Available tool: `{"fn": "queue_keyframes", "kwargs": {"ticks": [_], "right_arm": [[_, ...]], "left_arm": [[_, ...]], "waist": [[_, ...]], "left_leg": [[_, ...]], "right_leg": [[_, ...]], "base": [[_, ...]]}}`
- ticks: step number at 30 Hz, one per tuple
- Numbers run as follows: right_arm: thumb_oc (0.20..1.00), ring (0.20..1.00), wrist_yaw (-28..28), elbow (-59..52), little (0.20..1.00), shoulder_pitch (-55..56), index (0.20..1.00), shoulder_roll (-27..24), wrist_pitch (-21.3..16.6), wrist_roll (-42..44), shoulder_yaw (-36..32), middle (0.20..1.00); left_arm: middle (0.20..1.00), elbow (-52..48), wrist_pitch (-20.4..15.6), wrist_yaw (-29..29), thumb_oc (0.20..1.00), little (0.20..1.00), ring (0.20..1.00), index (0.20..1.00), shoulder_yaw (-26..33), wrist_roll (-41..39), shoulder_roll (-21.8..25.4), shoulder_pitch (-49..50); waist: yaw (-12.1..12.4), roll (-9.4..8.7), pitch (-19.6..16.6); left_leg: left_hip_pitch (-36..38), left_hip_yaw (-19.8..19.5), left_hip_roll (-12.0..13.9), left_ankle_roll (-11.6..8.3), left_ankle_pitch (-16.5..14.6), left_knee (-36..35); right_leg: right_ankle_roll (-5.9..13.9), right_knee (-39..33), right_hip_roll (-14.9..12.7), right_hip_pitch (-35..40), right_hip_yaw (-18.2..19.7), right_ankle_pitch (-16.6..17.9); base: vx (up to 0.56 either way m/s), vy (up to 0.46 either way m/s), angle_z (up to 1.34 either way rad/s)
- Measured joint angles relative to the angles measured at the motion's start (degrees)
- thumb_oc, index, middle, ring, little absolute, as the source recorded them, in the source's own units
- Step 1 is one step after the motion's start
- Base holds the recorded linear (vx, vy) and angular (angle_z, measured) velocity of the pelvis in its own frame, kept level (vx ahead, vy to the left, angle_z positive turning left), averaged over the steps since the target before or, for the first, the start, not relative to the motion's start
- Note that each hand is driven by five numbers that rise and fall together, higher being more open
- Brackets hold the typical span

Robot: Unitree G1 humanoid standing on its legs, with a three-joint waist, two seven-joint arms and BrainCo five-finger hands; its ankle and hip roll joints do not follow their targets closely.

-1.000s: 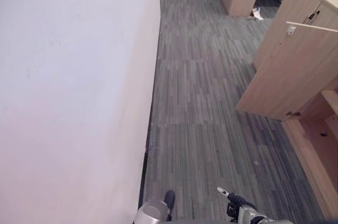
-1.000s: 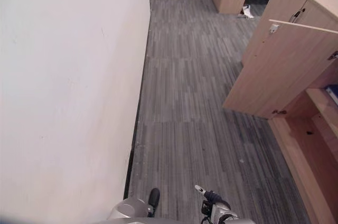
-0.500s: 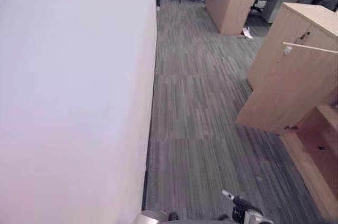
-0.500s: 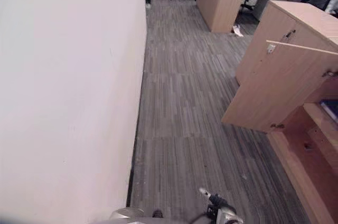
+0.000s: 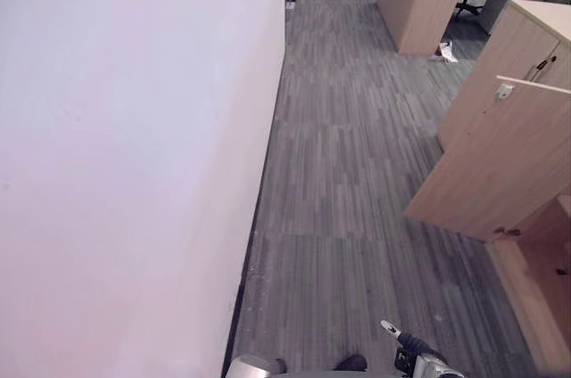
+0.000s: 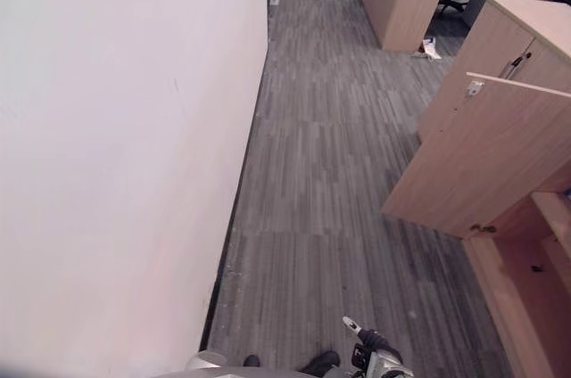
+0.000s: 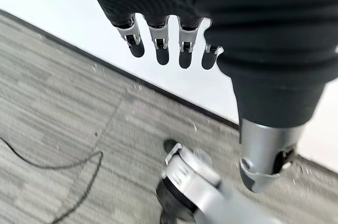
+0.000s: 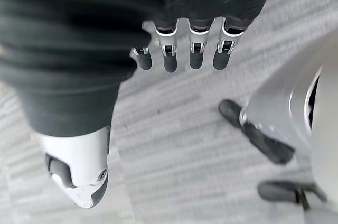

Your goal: Put the empty folder in the office cabinet

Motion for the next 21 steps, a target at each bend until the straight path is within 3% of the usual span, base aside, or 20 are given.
{"fn": "queue_keyframes", "kwargs": {"ticks": [2, 3, 5, 6, 7, 9, 11, 12, 14, 15, 16, 17, 21], "right_arm": [[1.000, 1.000, 0.02, 0.17, 1.000, 1.08, 1.000, 0.22, 0.01, 0.38, 0.00, 1.000], [1.000, 1.000, 0.04, 0.09, 1.000, 1.38, 1.000, 0.08, -0.09, 2.12, 0.13, 1.000], [1.000, 1.000, 0.04, 0.05, 1.000, 1.16, 1.000, 0.15, -0.40, 2.13, 0.18, 1.000], [1.000, 1.000, 0.09, 0.05, 1.000, 1.23, 1.000, 0.40, -0.65, 2.13, 0.32, 1.000], [1.000, 1.000, 0.05, -0.08, 1.000, 1.12, 1.000, 0.40, -0.82, 2.13, 0.34, 1.000], [1.000, 1.000, -0.06, -0.17, 1.000, 0.59, 1.000, 0.03, -1.21, 2.32, 0.18, 1.000], [1.000, 1.000, -0.21, -0.08, 1.000, -0.58, 1.000, -0.21, -1.21, 2.51, 0.17, 1.000], [1.000, 1.000, -0.29, -0.08, 1.000, -1.56, 1.000, -0.40, -1.21, 2.61, 0.17, 1.000], [1.000, 1.000, -0.33, -0.14, 1.000, -3.20, 1.000, 0.02, -1.20, 2.57, 0.55, 1.000], [1.000, 1.000, -0.41, -0.11, 1.000, -3.64, 1.000, 0.08, -1.17, 2.55, 0.76, 1.000], [1.000, 1.000, -0.60, 0.05, 1.000, -5.05, 1.000, -0.16, -1.24, 2.55, 1.91, 1.000], [1.000, 1.000, -0.63, 0.03, 1.000, -5.65, 1.000, -0.22, -1.26, 2.54, 2.46, 1.000], [1.000, 1.000, -0.80, 0.15, 1.000, -6.45, 1.000, 0.02, -1.30, 2.51, 2.71, 1.000]], "left_arm": [[1.000, 0.03, 0.04, 0.08, 1.000, 1.000, 1.000, 1.000, -0.05, 0.02, 0.99, -0.41], [1.000, -0.31, 0.00, 0.37, 1.000, 1.000, 1.000, 1.000, -0.06, 0.04, 1.64, -1.07], [1.000, -0.75, -0.40, 0.92, 1.000, 1.000, 1.000, 1.000, 0.05, -0.02, 1.87, -1.51], [1.000, -0.81, -0.59, 0.99, 1.000, 1.000, 1.000, 1.000, -0.06, -0.03, 2.16, -1.40], [1.000, -0.83, -0.74, 1.16, 1.000, 1.000, 1.000, 1.000, -0.05, -0.06, 2.12, -1.62], [1.000, -1.18, -1.38, 1.50, 1.000, 1.000, 1.000, 1.000, -0.08, -0.37, 0.97, -2.28], [1.000, -1.09, -1.58, 1.91, 1.000, 1.000, 1.000, 1.000, 0.02, -1.09, -0.15, -2.22], [1.000, -1.15, -1.69, 2.07, 1.000, 1.000, 1.000, 1.000, -0.03, -1.31, -0.79, -2.39], [1.000, -0.04, -1.53, 2.32, 1.000, 1.000, 1.000, 1.000, 0.10, -1.40, -0.71, -1.41], [1.000, 0.88, -1.50, 2.39, 1.000, 1.000, 1.000, 1.000, 0.14, -1.42, -0.51, -1.49], [1.000, 1.70, -1.35, 2.51, 1.000, 1.000, 1.000, 1.000, 0.12, -1.52, -0.79, -1.59], [1.000, 2.09, -1.34, 2.59, 1.000, 1.000, 1.000, 1.000, 0.10, -2.19, -0.87, -1.61], [1.000, 2.14, -1.62, 2.99, 1.000, 1.000, 1.000, 1.000, 1.10, -3.80, -0.44, -3.22]], "waist": [[-0.19, -1.39, -0.85], [-0.85, -2.06, -1.53], [-0.90, -1.49, -1.90], [-1.24, -1.94, -2.20], [-0.77, -1.51, -2.57], [0.26, 0.97, -1.12], [0.12, 1.77, -0.39], [0.20, 1.73, 0.56], [1.33, 2.34, 2.24], [2.11, 2.26, 2.96], [3.25, 2.59, 3.86], [3.88, 3.02, 3.89], [5.21, 2.88, 5.30]], "left_leg": [[-0.11, -0.51, 0.66, -0.75, -1.22, 1.22], [-0.41, -0.52, 2.13, -1.52, -3.53, 4.02], [-1.66, 0.21, 4.06, -2.81, -5.64, 7.66], [-2.77, 0.22, 3.90, -3.10, -6.53, 9.98], [-4.13, 0.28, 4.45, -4.11, -8.80, 12.98], [-15.61, 2.73, 6.24, -6.70, -8.91, 36.37], [-21.69, 5.24, 6.75, -6.08, -9.06, 40.93], [-24.18, 6.50, 6.79, -5.95, -8.88, 39.65], [-26.57, 5.94, 7.09, -6.97, -4.25, 25.18], [-25.39, 5.60, 7.10, -7.82, -1.61, 19.00], [-23.80, 3.98, 8.02, -10.35, 2.99, 9.11], [-22.43, 2.77, 8.95, -11.09, 5.24, 3.53], [-19.31, 0.77, 10.71, -10.75, 6.98, -3.99]], "right_leg": [[-1.43, 1.16, 0.17, 0.40, -0.65, -1.46], [-2.37, 1.59, 1.26, 1.22, -1.15, -3.09], [-6.41, 8.43, 0.74, 0.69, 0.50, -5.17], [-5.26, 6.76, 0.60, 1.24, 2.00, -4.94], [-7.44, 6.05, 1.39, 0.81, 2.47, -6.40], [-10.37, 4.10, 3.25, 2.20, 3.19, -6.54], [-10.38, 3.90, 3.13, 1.72, 4.03, -7.10], [-10.36, 3.42, 3.02, 1.50, 4.79, -7.07], [-9.83, 2.49, 3.07, 1.87, 7.57, -6.65], [-9.82, 2.50, 3.10, 1.83, 9.24, -6.64], [-9.30, 2.03, 4.06, 1.74, 11.98, -6.44], [-9.34, 1.48, 5.00, 1.50, 12.97, -6.43], [-8.43, 2.13, 4.89, 2.53, 16.34, -6.97]], "base": [[0.32, -0.153, 0.16], [0.26, -0.149, 0.06], [0.20, -0.131, 0.01], [0.14, -0.106, -0.10], [0.07, -0.066, -0.01], [0.02, -0.013, -0.11], [0.04, 0.021, -0.10], [0.06, 0.079, -0.37], [0.11, 0.131, -0.59], [0.13, 0.113, -0.87], [0.13, 0.112, -1.04], [0.13, 0.106, -1.05], [0.14, 0.147, -0.63]]}}
